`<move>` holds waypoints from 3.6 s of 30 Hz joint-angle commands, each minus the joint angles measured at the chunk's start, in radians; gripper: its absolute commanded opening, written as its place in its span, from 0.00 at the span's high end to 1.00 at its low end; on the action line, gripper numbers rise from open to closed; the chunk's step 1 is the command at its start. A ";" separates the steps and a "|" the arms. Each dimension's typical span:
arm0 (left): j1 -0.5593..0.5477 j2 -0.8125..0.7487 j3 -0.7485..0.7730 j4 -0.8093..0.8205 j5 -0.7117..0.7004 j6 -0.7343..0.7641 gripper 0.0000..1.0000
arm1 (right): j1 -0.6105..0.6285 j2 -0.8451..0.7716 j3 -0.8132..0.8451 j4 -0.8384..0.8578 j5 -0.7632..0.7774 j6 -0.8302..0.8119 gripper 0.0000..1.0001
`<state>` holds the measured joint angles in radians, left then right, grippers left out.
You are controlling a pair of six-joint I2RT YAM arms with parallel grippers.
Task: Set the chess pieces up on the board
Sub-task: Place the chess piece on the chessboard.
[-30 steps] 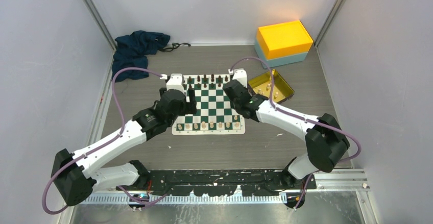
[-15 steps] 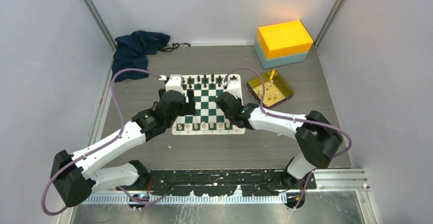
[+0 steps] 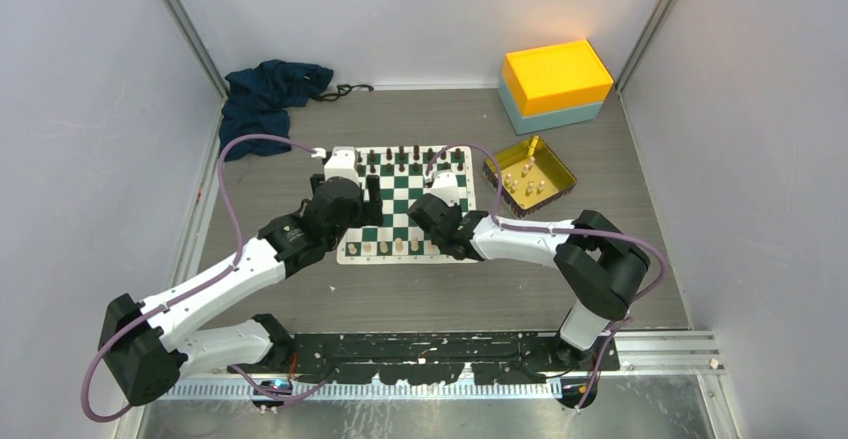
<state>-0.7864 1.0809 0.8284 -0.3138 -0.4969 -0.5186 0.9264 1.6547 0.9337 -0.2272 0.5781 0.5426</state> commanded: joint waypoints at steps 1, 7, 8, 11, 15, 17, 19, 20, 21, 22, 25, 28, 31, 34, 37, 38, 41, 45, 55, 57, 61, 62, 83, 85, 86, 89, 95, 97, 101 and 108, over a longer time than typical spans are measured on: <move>-0.004 -0.026 -0.003 0.027 -0.020 0.003 0.18 | 0.011 0.009 0.047 0.040 0.056 0.055 0.99; -0.003 -0.027 -0.007 0.029 -0.019 0.005 0.18 | 0.012 0.029 0.048 0.040 0.072 0.070 0.99; -0.003 -0.026 -0.008 0.030 -0.019 0.006 0.18 | 0.011 0.033 0.049 0.041 0.075 0.072 0.99; -0.003 -0.024 -0.006 0.029 -0.019 0.010 0.18 | 0.011 0.047 0.054 0.043 0.074 0.081 0.99; -0.003 -0.022 -0.005 0.029 -0.020 0.012 0.18 | 0.013 0.060 0.058 0.050 0.068 0.088 0.99; -0.003 -0.022 -0.005 0.031 -0.020 0.012 0.19 | 0.011 0.063 0.059 0.052 0.067 0.092 0.99; -0.003 -0.021 -0.005 0.031 -0.020 0.014 0.18 | 0.011 0.064 0.060 0.051 0.070 0.094 0.99; -0.003 -0.020 -0.006 0.031 -0.021 0.013 0.18 | 0.012 0.064 0.060 0.051 0.070 0.096 0.99; -0.003 -0.019 -0.006 0.031 -0.020 0.013 0.18 | 0.012 0.065 0.060 0.051 0.069 0.098 0.99; -0.003 -0.019 -0.006 0.031 -0.020 0.013 0.18 | 0.011 0.064 0.060 0.049 0.069 0.098 0.99; -0.003 -0.018 -0.006 0.031 -0.019 0.013 0.18 | 0.012 0.066 0.063 0.044 0.071 0.105 0.99; -0.002 -0.019 -0.006 0.029 -0.019 0.015 0.18 | 0.011 0.071 0.068 0.030 0.076 0.114 0.99; -0.003 -0.024 -0.008 0.030 -0.020 0.014 0.18 | 0.012 0.070 0.068 0.022 0.080 0.124 0.99; -0.003 -0.023 -0.008 0.030 -0.019 0.014 0.18 | 0.012 0.068 0.068 0.011 0.089 0.132 0.99; -0.004 -0.022 -0.008 0.030 -0.019 0.014 0.18 | 0.010 0.067 0.071 0.000 0.095 0.141 0.99; -0.003 -0.022 -0.008 0.030 -0.019 0.014 0.18 | 0.011 0.066 0.072 -0.005 0.098 0.144 0.98; -0.003 -0.022 -0.008 0.030 -0.019 0.014 0.18 | 0.010 0.064 0.073 -0.012 0.103 0.149 0.98; -0.003 -0.021 -0.008 0.030 -0.019 0.016 0.18 | 0.011 0.067 0.076 -0.021 0.103 0.156 0.97; -0.002 -0.021 -0.008 0.030 -0.019 0.017 0.18 | 0.008 0.074 0.073 -0.027 0.095 0.173 0.90; -0.003 -0.021 -0.008 0.030 -0.019 0.017 0.18 | 0.007 0.074 0.072 -0.027 0.094 0.174 0.88; -0.002 -0.020 -0.008 0.029 -0.019 0.018 0.18 | 0.003 0.073 0.071 -0.028 0.091 0.174 0.87; -0.004 -0.019 -0.007 0.029 -0.019 0.017 0.18 | 0.003 0.073 0.071 -0.028 0.090 0.173 0.87; -0.002 -0.016 -0.005 0.031 -0.019 0.018 0.18 | -0.006 0.064 0.076 -0.032 0.071 0.171 0.74; -0.003 -0.016 -0.005 0.031 -0.018 0.017 0.18 | -0.006 0.061 0.077 -0.032 0.072 0.171 0.73; -0.003 -0.015 -0.005 0.032 -0.017 0.018 0.18 | -0.007 0.059 0.077 -0.034 0.072 0.171 0.72; -0.003 -0.015 -0.005 0.031 -0.017 0.017 0.18 | -0.006 0.057 0.079 -0.035 0.069 0.169 0.71; -0.004 -0.015 -0.005 0.031 -0.017 0.018 0.18 | -0.006 0.055 0.077 -0.035 0.070 0.168 0.70; -0.003 -0.015 -0.005 0.032 -0.017 0.018 0.18 | -0.007 0.052 0.078 -0.036 0.072 0.167 0.69; -0.003 -0.015 -0.003 0.033 -0.017 0.017 0.18 | -0.006 0.048 0.080 -0.038 0.075 0.161 0.69; -0.004 -0.015 -0.003 0.033 -0.017 0.017 0.18 | -0.013 0.048 0.094 -0.046 0.078 0.148 0.69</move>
<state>-0.7864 1.0798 0.8200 -0.3130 -0.4965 -0.5140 0.9207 1.7290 0.9810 -0.2779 0.6273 0.6907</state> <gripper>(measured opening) 0.816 0.309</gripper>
